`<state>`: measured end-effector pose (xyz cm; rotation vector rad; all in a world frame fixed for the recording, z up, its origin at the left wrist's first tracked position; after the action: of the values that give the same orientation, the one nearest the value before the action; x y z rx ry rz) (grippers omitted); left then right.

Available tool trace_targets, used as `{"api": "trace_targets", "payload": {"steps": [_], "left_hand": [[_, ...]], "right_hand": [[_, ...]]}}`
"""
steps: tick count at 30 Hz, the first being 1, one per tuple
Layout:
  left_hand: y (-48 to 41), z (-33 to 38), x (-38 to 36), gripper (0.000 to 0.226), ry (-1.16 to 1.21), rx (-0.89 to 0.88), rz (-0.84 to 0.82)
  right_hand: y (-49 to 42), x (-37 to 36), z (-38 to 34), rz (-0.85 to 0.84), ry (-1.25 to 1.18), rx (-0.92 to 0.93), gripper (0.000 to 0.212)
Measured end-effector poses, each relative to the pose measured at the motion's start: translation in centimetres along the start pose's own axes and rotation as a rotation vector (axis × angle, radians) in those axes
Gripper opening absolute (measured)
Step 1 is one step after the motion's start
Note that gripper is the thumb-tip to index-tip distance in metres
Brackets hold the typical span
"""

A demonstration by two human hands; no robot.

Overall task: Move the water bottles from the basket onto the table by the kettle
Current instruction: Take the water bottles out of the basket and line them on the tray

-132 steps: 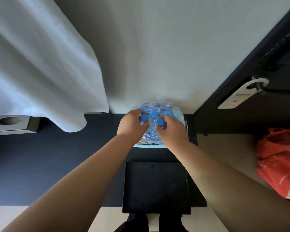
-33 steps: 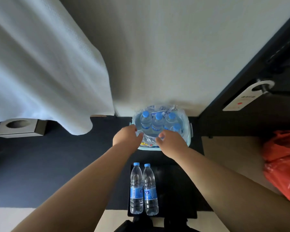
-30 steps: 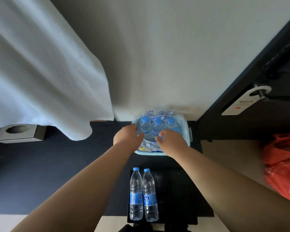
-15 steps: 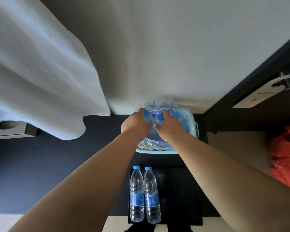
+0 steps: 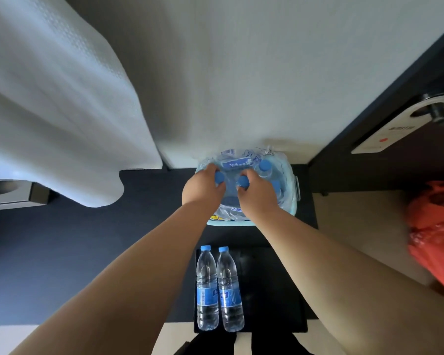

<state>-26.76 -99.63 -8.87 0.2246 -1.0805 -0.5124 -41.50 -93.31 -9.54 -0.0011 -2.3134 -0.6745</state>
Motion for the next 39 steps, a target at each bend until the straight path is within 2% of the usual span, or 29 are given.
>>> {"api": "trace_targets", "payload": {"steps": [11, 16, 21, 29, 34, 39], "left_hand": [[8.2, 4.7, 6.0, 0.019, 0.189, -0.074, 0.142], [12.7, 7.0, 9.9, 0.019, 0.189, -0.208, 0.208], [16.5, 8.3, 11.0, 0.019, 0.157, -0.281, 0.236], [18.8, 6.3, 5.4, 0.018, 0.181, -0.225, 0.056], [19.1, 4.3, -0.2, 0.016, 0.226, -0.112, -0.110], [19.6, 2.3, -5.9, 0.014, 0.215, -0.046, -0.257]], "right_hand": [[7.9, 5.5, -4.0, 0.179, -0.119, 0.174, 0.023], [11.9, 9.6, -5.7, 0.196, -0.169, 0.202, 0.022], [16.1, 10.4, -6.1, 0.169, -0.137, 0.237, 0.028], [19.0, 7.5, -1.7, 0.105, -0.088, 0.187, 0.024], [19.4, 4.2, 2.2, -0.005, -0.110, 0.080, 0.015], [19.0, 0.5, 6.8, -0.168, -0.120, -0.027, 0.017]]}}
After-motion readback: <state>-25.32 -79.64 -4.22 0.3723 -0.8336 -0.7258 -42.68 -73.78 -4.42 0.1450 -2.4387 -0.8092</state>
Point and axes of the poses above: each hand's wrist, its own y-axis away from the middle knuckle, its own x-axis out of the back of the hand, z = x × y, the point moved 4 cm from there along -y, towards the middle knuckle, and after that the axes turned 14 degrees about -z, right-handed, at the moved point
